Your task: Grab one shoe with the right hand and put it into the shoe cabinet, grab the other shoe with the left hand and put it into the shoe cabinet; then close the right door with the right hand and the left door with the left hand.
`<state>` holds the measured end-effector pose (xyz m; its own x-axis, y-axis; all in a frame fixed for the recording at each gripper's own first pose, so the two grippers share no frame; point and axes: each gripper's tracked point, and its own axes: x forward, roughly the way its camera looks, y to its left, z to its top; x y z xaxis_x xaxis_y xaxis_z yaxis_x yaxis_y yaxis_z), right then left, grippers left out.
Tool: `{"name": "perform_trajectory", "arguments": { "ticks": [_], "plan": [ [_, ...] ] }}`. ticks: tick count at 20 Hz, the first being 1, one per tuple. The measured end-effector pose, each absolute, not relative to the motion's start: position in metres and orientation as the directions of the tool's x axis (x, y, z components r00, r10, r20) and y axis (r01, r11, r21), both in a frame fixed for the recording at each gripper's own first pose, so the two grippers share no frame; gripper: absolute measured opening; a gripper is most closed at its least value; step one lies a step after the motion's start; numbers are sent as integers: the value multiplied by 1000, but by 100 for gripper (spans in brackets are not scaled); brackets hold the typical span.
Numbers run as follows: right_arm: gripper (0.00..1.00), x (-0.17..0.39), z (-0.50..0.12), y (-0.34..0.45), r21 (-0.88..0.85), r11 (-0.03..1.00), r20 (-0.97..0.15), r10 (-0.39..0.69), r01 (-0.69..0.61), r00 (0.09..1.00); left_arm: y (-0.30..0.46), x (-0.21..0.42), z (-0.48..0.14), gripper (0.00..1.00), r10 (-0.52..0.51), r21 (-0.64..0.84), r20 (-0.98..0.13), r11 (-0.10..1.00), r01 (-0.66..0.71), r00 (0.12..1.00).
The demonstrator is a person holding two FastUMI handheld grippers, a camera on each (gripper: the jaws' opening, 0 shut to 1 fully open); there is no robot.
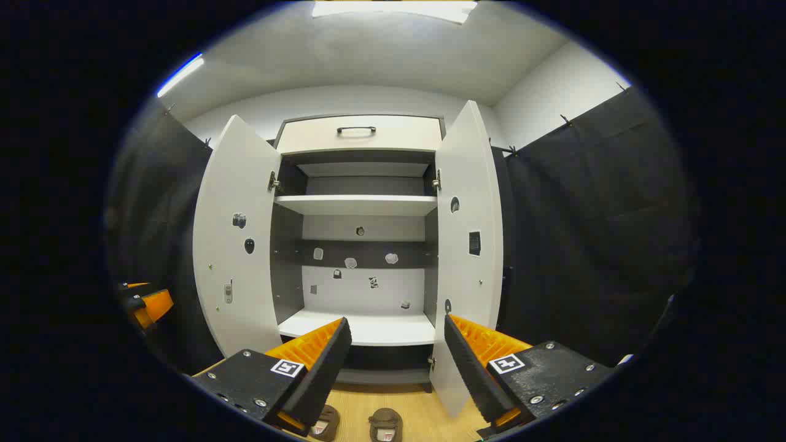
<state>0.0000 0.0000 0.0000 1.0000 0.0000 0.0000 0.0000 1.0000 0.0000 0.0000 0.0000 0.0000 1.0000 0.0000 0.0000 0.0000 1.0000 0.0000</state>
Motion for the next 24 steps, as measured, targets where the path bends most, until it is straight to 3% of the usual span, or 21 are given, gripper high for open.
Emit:
{"name": "perform_trajectory", "arguments": {
  "ticks": [1, 3, 10, 11, 16, 17, 18, 24],
  "plan": [
    [89, 1, -2, -2, 2, 1000, -5, -5, 5, 1000, -3, 1, -2, 94, -8, -3, -6, 1000, 8, 1000],
    [94, 1, -3, -4, 4, 1000, -9, -12, 12, 1000, -6, 4, -3, 94, -21, -13, -14, 1000, 21, 1000],
    [93, 1, -5, -11, 3, 1000, -11, -28, 28, 1000, -16, 7, -2, 94, -42, -1, -19, 999, 42, 999],
    [98, 0, -6, -12, 0, 1000, -12, -30, 30, 999, -18, 8, -3, 94, -48, -3, -22, 999, 48, 999],
    [94, 3, -18, -13, -14, 999, -34, -30, 29, 999, -22, 11, -5, 99, -61, -17, -26, 998, 60, 998],
    [98, 6, -26, -13, -17, 999, -48, -32, 31, 998, -23, 10, -6, 99, -60, -12, -26, 998, 60, 998],
    [94, 8, -36, -14, -20, 999, -66, -34, 32, 997, -23, 10, -6, 94, -57, -6, -27, 998, 57, 998],
    [93, 16, -132, -8, -51, 999, -219, -19, 8, 976, -22, 10, -13, 96, -55, -11, -43, 998, 55, 998]
  ]
}}
